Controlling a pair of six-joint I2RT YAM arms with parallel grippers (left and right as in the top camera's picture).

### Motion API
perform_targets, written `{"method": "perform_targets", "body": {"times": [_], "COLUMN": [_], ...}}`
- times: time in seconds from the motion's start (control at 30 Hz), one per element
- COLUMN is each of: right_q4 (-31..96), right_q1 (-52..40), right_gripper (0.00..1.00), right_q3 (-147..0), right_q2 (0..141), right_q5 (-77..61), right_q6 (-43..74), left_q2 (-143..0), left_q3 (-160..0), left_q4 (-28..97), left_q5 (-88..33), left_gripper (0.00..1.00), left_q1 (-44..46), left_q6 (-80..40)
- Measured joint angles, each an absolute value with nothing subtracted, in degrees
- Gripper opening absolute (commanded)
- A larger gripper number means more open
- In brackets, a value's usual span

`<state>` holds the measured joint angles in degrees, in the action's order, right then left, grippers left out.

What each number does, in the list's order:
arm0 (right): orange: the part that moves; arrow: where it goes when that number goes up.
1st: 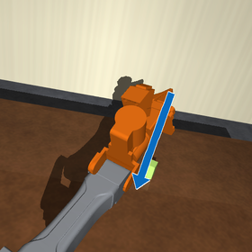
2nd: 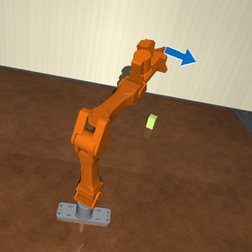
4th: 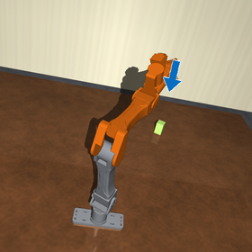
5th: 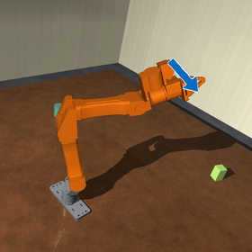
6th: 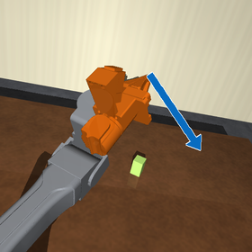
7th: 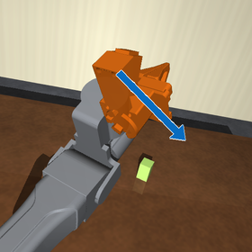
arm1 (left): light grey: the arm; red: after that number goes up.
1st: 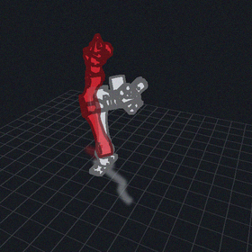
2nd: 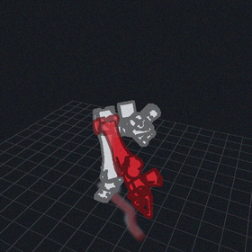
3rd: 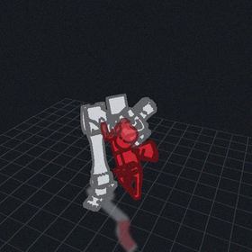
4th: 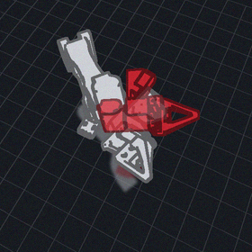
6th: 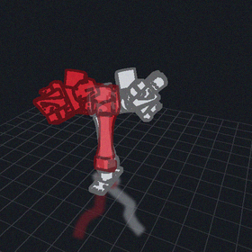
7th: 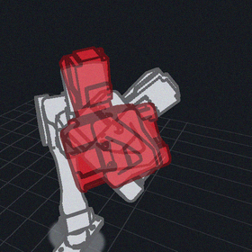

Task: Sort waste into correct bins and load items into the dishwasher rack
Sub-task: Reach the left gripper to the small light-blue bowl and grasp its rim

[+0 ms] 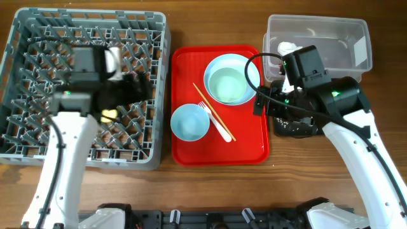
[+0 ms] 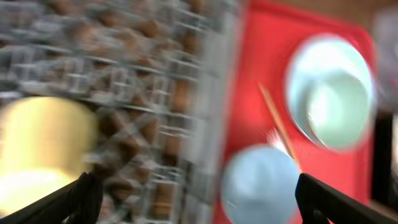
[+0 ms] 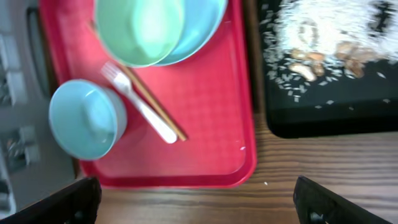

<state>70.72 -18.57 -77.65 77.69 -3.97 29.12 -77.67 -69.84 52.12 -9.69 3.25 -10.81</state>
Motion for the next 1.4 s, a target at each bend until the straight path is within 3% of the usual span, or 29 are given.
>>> {"method": "perform_targets", "body": {"times": [0.3, 0.57, 0.7, 0.8, 0.87, 1.07, 1.4], "right_q4": [74.6, 74.7, 74.7, 74.8, 74.8, 74.8, 75.2], "right_q1": [-8.3, -6.7, -6.7, -6.7, -6.7, -6.7, -6.7], "right_gripper": [1.0, 1.0, 1.0, 1.0, 1.0, 1.0, 1.0], "right_q3": [-77.7, -77.7, -77.7, -77.7, -77.7, -77.7, -77.7], "right_q2": [77.7, 77.7, 77.7, 77.7, 77.7, 77.7, 77.7], "right_q5": [-2.6, -3.6, -3.7, -3.9, -3.9, -3.9, -4.0], "right_q6": [33.3, 32.0, 31.8, 31.8, 31.8, 31.8, 31.8], "left_q2": [-80.1, -94.0, -101.4, -105.5, -106.9, -107.0, -106.5], "left_q3": [-69.8, -69.9, -69.9, -69.9, -69.9, -69.9, -70.7], "left_q4": [51.3, 50.3, 49.6, 49.7, 49.7, 49.6, 50.2], "left_q5": [-13.7, -13.8, -13.5, -13.4, -13.4, -13.4, -12.1], "left_gripper": [0.99, 0.82, 0.59, 0.48, 0.3, 0.06, 0.04], "left_q1": [26.4, 35.4, 36.8, 37.1, 37.1, 37.1, 37.1], "left_q6": [-10.8, -10.8, -10.8, -11.2, -11.1, -11.3, -11.3]}}
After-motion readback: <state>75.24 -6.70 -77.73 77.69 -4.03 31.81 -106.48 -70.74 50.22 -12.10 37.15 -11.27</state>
